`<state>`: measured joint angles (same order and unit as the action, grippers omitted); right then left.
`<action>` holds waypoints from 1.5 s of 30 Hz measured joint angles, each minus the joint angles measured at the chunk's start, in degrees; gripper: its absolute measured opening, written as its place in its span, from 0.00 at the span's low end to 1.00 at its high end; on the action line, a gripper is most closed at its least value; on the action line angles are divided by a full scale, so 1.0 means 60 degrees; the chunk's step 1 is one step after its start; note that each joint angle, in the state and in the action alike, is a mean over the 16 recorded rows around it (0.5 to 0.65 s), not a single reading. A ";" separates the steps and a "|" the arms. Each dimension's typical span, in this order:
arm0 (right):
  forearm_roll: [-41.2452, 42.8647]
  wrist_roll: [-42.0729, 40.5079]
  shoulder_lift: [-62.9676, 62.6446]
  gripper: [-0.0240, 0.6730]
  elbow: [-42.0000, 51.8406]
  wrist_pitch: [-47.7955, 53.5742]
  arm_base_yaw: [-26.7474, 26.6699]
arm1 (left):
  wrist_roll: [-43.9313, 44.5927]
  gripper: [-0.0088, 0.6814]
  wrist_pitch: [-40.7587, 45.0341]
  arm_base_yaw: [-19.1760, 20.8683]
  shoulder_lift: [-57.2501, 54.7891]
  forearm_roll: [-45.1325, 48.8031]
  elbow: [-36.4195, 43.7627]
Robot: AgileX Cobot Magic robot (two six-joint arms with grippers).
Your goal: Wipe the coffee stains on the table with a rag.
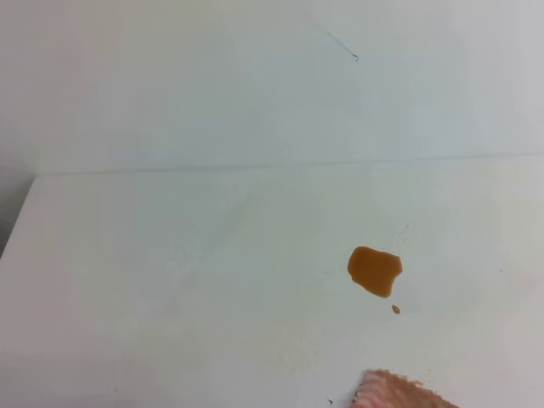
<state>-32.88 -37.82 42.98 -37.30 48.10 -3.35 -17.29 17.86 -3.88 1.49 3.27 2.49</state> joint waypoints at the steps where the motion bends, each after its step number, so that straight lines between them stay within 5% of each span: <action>1: -0.0057 -0.0088 0.0039 0.04 0.0097 -0.0038 -0.0146 | 0.0000 0.01 0.0000 0.0000 0.0000 -0.0001 0.0000; 24: 0.1982 -0.0724 0.3263 0.03 0.0073 -0.0857 -0.4698 | 0.0000 0.01 0.0000 0.0000 0.0000 -0.0010 0.0000; 45: 0.5248 0.1511 0.5906 0.04 -0.4883 0.1164 -0.8491 | 0.0000 0.01 0.0000 0.0000 0.0000 -0.0010 0.0000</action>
<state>-1.39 -28.76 78.42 -66.60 55.08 -54.30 -17.29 17.86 -3.88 1.49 3.21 2.49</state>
